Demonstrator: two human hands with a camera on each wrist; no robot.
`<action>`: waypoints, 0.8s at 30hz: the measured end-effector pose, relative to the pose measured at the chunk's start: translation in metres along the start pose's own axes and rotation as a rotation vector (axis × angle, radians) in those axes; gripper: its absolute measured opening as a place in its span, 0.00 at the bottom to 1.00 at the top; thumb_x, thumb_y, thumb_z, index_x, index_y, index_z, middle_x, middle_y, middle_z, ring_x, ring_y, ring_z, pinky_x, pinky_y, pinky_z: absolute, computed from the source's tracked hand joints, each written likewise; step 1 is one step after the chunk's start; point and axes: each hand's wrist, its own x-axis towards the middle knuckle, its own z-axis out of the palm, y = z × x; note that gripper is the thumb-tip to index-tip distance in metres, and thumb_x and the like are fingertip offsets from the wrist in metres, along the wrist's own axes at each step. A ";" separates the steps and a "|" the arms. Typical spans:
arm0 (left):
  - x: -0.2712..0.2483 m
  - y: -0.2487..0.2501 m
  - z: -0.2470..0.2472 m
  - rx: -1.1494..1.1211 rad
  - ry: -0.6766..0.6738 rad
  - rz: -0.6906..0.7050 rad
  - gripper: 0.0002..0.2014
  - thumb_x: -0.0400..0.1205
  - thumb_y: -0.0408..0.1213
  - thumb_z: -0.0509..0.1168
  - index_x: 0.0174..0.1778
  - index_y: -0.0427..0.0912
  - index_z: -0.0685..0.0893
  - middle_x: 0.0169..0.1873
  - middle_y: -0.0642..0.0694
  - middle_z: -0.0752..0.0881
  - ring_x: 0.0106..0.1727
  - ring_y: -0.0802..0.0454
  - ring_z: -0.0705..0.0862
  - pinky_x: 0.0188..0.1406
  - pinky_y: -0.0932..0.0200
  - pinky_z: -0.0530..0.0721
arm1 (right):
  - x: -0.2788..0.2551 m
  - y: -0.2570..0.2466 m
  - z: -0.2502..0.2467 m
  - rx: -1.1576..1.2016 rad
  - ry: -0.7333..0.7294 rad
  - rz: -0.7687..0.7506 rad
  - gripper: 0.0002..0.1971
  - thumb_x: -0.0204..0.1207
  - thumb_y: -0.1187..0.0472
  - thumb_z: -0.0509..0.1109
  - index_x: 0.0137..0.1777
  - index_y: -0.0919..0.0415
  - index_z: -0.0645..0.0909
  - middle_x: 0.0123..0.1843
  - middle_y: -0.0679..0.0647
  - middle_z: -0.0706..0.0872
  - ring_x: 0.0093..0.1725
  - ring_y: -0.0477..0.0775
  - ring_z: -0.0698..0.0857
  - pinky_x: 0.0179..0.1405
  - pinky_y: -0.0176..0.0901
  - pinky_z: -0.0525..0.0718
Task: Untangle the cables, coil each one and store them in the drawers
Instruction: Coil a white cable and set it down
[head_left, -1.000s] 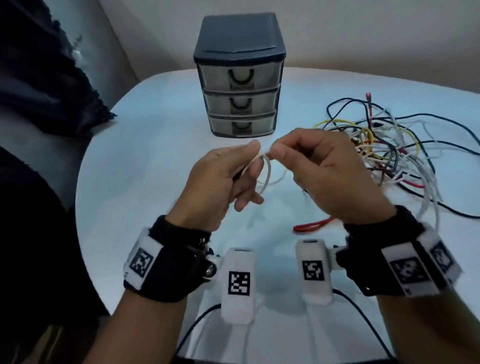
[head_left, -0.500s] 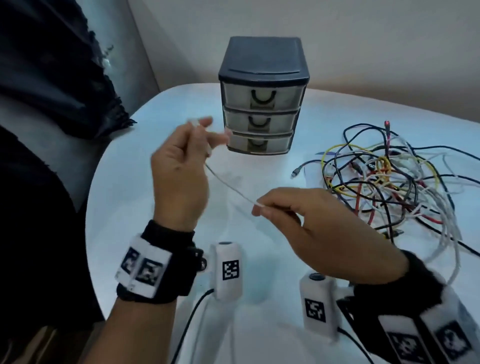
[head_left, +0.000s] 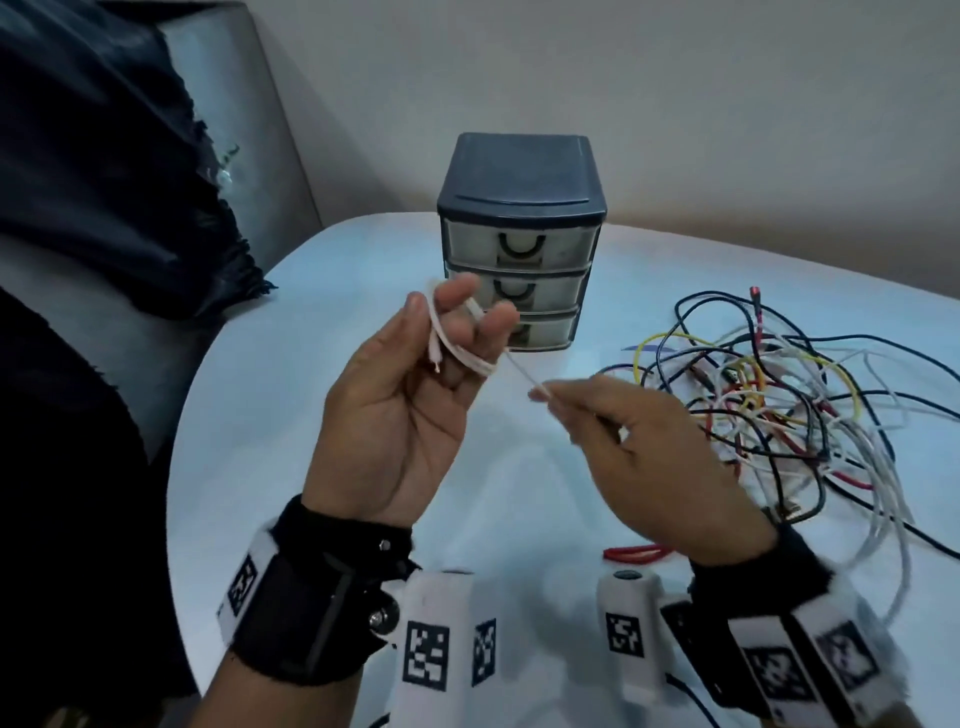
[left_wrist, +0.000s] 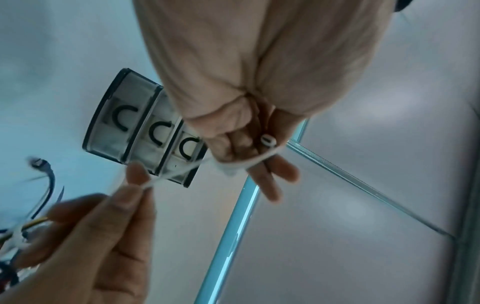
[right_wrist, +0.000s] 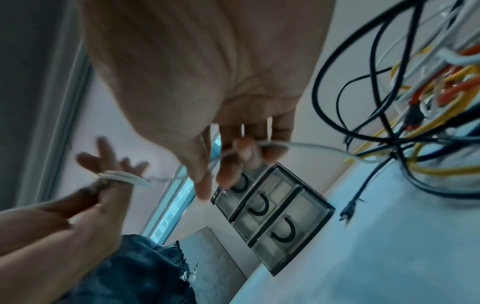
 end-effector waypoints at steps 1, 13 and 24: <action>0.003 -0.001 -0.002 -0.004 0.057 0.047 0.17 0.82 0.37 0.58 0.45 0.33 0.91 0.32 0.46 0.89 0.50 0.47 0.92 0.62 0.54 0.86 | -0.002 -0.002 0.003 -0.017 -0.089 -0.010 0.13 0.82 0.51 0.63 0.60 0.44 0.88 0.45 0.42 0.90 0.43 0.44 0.86 0.48 0.50 0.84; -0.007 -0.027 -0.016 1.694 -0.203 0.138 0.17 0.90 0.41 0.53 0.38 0.42 0.81 0.31 0.50 0.84 0.39 0.50 0.85 0.45 0.48 0.81 | -0.001 -0.014 -0.031 -0.345 0.088 -0.194 0.10 0.83 0.57 0.63 0.50 0.57 0.86 0.43 0.48 0.79 0.46 0.52 0.77 0.47 0.43 0.72; -0.007 0.010 0.026 0.030 -0.069 -0.005 0.20 0.86 0.44 0.55 0.40 0.37 0.88 0.19 0.53 0.71 0.24 0.57 0.81 0.59 0.58 0.86 | 0.005 -0.013 0.000 -0.207 0.106 -0.012 0.11 0.84 0.51 0.63 0.47 0.51 0.86 0.30 0.45 0.82 0.33 0.53 0.82 0.36 0.49 0.79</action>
